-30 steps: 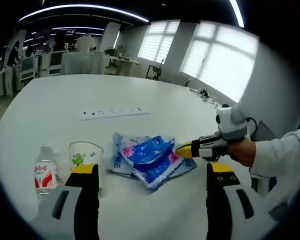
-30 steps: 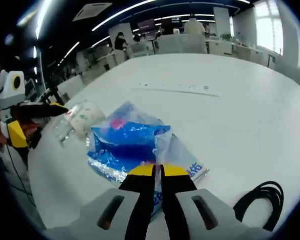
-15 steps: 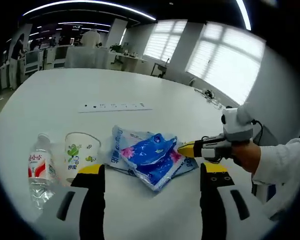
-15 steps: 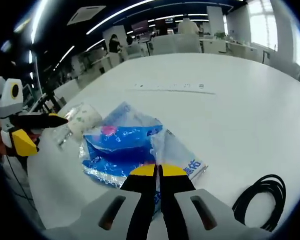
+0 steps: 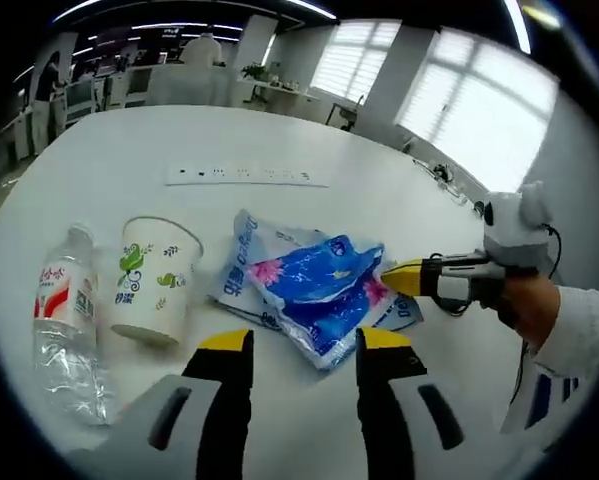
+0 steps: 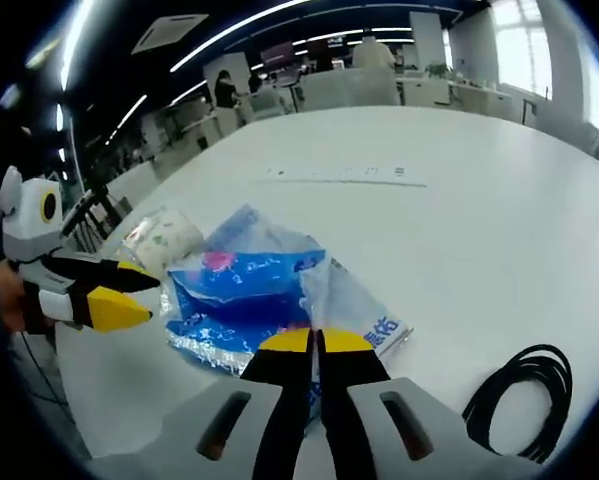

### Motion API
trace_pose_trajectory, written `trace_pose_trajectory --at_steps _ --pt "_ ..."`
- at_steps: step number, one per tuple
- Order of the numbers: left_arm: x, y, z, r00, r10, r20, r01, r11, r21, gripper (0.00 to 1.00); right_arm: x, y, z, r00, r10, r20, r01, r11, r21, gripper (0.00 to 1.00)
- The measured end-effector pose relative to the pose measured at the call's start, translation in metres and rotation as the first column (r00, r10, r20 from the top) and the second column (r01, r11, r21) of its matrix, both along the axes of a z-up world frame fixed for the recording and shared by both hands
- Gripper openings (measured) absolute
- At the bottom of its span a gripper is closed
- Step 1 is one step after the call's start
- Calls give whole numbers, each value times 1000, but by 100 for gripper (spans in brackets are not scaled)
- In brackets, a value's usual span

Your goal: Arrange the tabletop items into an orderly group along one side of the table until the central work area is clear of visible clutter.

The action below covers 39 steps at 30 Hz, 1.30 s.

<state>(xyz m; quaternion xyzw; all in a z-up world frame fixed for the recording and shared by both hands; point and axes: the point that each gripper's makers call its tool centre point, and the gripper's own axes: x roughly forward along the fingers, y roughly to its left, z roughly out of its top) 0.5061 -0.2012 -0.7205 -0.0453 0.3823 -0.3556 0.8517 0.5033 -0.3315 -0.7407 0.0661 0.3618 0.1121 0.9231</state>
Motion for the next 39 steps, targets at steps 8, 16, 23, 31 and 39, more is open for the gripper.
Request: trace_pose_trajectory --at_steps 8,16,23,31,39 --pt "2 -5 -10 1000 5 -25 -5 1000 3 15 0 -2 1 1000 -5 1 5 1000 10 0" --pt "1 -11 -13 1000 -13 -22 13 1000 14 6 0 -4 2 1000 1 2 -1 1000 8 0" --pt "-1 -14 -10 999 -29 -20 30 1000 6 3 -2 -6 4 1000 4 4 -4 1000 5 0" --pt "-3 -16 -3 999 -43 -7 43 999 -6 2 -7 -10 9 1000 9 12 -9 1000 6 0" --pt "-5 -23 12 998 -64 9 65 997 -30 1 -10 -18 25 999 0 39 0 1000 11 0"
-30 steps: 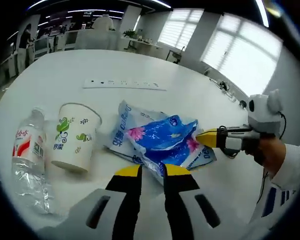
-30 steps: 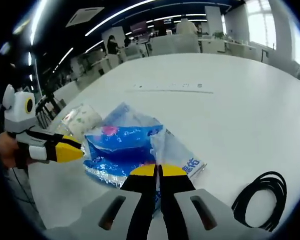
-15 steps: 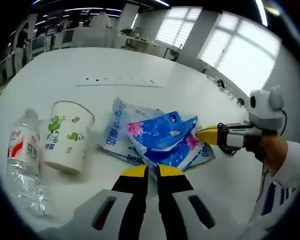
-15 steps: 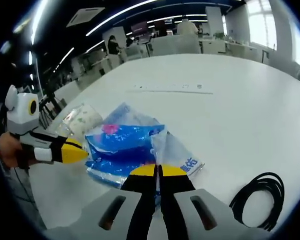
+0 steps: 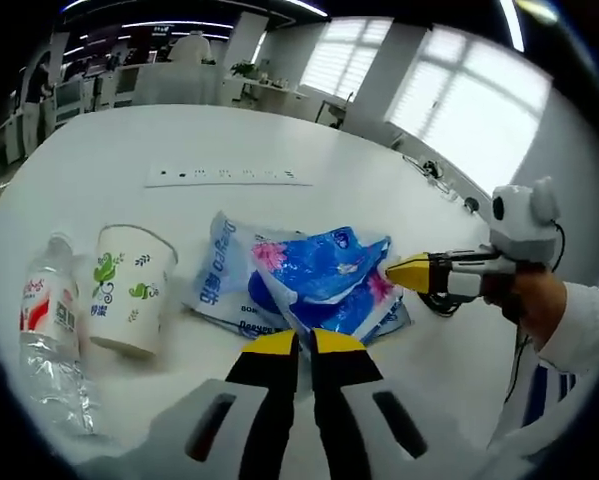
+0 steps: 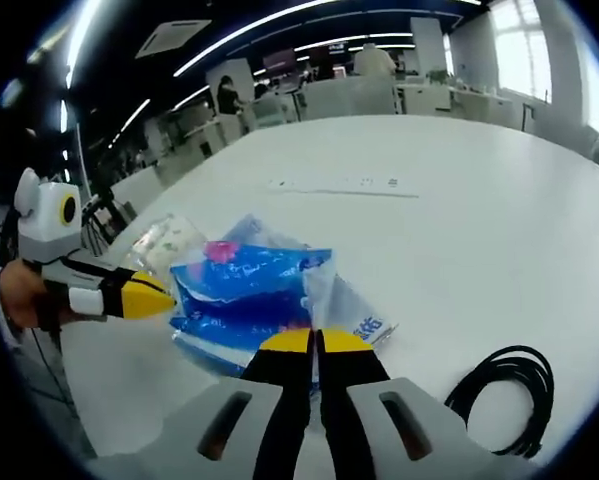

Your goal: Arrange the tabletop items into an orderly group along one side of the table until the central work area is clear of visible clutter.

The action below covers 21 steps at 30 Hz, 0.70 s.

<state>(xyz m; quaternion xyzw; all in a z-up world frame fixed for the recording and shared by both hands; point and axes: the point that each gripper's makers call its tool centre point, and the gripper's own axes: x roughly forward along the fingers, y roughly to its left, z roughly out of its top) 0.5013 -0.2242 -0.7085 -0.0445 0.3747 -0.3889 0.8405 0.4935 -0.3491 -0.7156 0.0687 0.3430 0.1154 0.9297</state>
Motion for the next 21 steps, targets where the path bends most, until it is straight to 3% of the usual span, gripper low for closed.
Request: trace_pose_trajectory --at_steps 21 --pt "7 -40 50 994 -78 74 82 996 -44 0 -1 -37 51 994 -53 92 54 999 -8 0"
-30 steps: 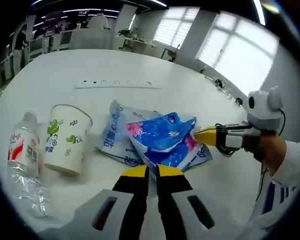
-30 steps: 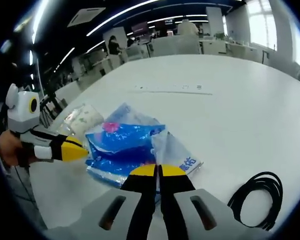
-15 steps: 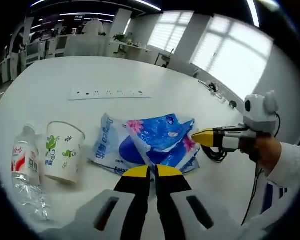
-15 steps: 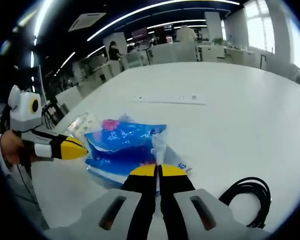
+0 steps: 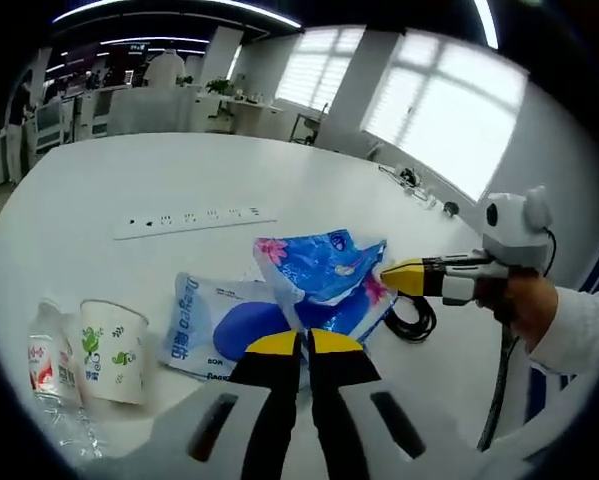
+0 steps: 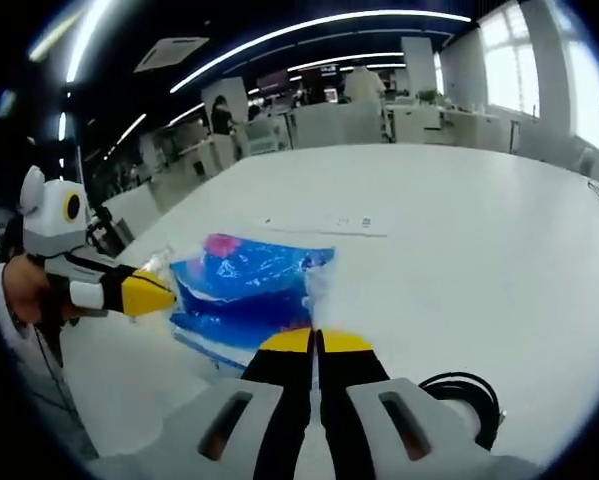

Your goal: Arrange the tabletop items into an orderly group along one side of the table until the central work area is clear of visible clutter.

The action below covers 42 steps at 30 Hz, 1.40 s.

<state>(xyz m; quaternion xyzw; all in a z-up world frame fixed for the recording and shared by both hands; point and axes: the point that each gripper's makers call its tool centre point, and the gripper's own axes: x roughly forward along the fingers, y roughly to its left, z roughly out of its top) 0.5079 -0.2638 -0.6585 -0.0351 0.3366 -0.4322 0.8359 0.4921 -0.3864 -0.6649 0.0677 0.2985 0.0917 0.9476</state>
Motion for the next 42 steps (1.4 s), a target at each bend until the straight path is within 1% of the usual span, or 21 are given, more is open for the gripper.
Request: trace_pose_trajectory --at_steps 8,13,16,18,20,24,25,27,32,37,42 --pt "2 -18 18 999 -25 26 26 1000 -14 0 -1 -17 18 999 -23 30 24 1000 -14 0" --pt "3 -36 31 997 -56 45 57 998 -25 0 -3 -35 31 998 -43 53 44 999 -26 0" --pt "4 -54 38 995 -76 57 78 996 -32 0 -1 -53 38 996 -63 67 65 997 -30 0" --pt "4 -58 40 995 -83 61 85 996 -31 0 -2 -61 42 995 -74 74 76 997 -31 0" --pt "2 -68 44 993 -96 68 99 994 -38 0 -3 -68 46 994 -80 79 83 996 -37 0" --pt "2 -79 48 991 -113 77 116 992 -41 0 -5 -76 51 992 -88 88 92 995 -43 0" --pt "2 -85 51 987 -134 92 137 990 -31 0 -6 -83 54 991 -93 93 98 994 -46 0" --pt "2 -92 54 985 -141 96 145 989 -33 0 -7 -90 58 990 -100 98 105 993 -50 0" --pt "3 -112 58 980 -168 109 172 985 -31 0 -8 -108 64 987 -116 109 123 990 -64 0" --pt "1 -128 58 977 -185 108 190 981 -40 0 -11 -126 69 984 -131 117 141 987 -80 0" --pt "-1 -145 58 974 -200 108 205 978 -39 0 -12 -141 70 983 -138 117 150 984 -94 0"
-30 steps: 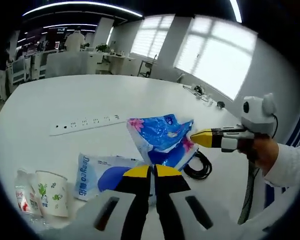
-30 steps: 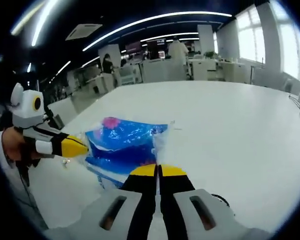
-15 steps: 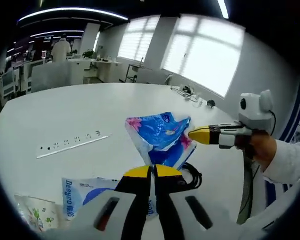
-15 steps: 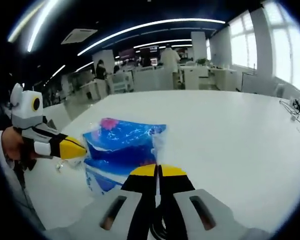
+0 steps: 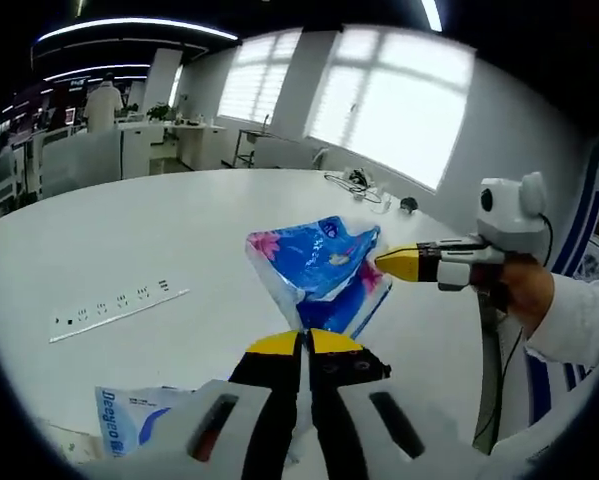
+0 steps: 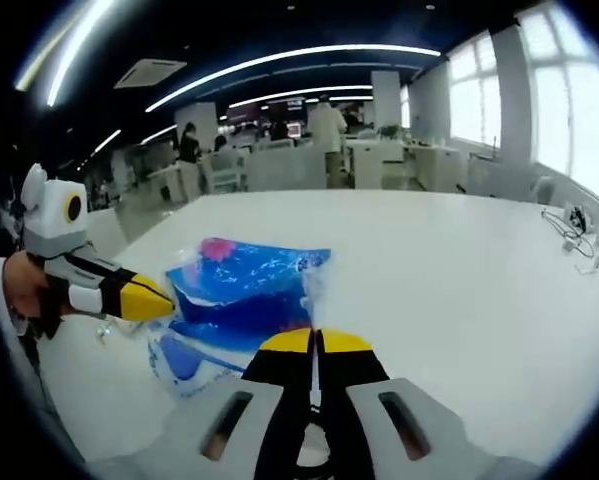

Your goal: Arrange the tabletop items into an orderly group along one side of the table until the central work area is clear of visible clutter.

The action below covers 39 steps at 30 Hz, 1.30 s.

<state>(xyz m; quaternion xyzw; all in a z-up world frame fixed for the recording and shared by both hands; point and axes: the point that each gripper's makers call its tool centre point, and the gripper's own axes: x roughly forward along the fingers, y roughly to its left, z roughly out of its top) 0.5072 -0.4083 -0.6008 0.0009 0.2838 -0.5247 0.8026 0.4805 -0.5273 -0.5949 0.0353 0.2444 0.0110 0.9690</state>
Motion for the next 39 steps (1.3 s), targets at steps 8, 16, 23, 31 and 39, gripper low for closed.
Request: trace_pose_trajectory --at_steps 8,16,23,31,39 --pt "2 -23 -8 1000 -6 -12 6 1000 1 0 -1 -23 -8 1000 -15 -7 15 1000 -11 0" --pt "5 -45 -33 999 -13 -42 14 999 30 0 3 -42 -32 999 -25 -38 25 1000 -4 0" --pt "10 -56 -62 997 -8 -80 13 998 68 0 9 -54 -60 997 -28 -68 29 999 25 0" --pt "16 -66 -92 994 3 -109 9 993 114 0 16 -63 -91 994 -31 -103 37 998 54 0" --pt "22 -67 -121 988 32 -153 -4 983 183 0 19 -63 -118 989 -30 -142 43 995 92 0"
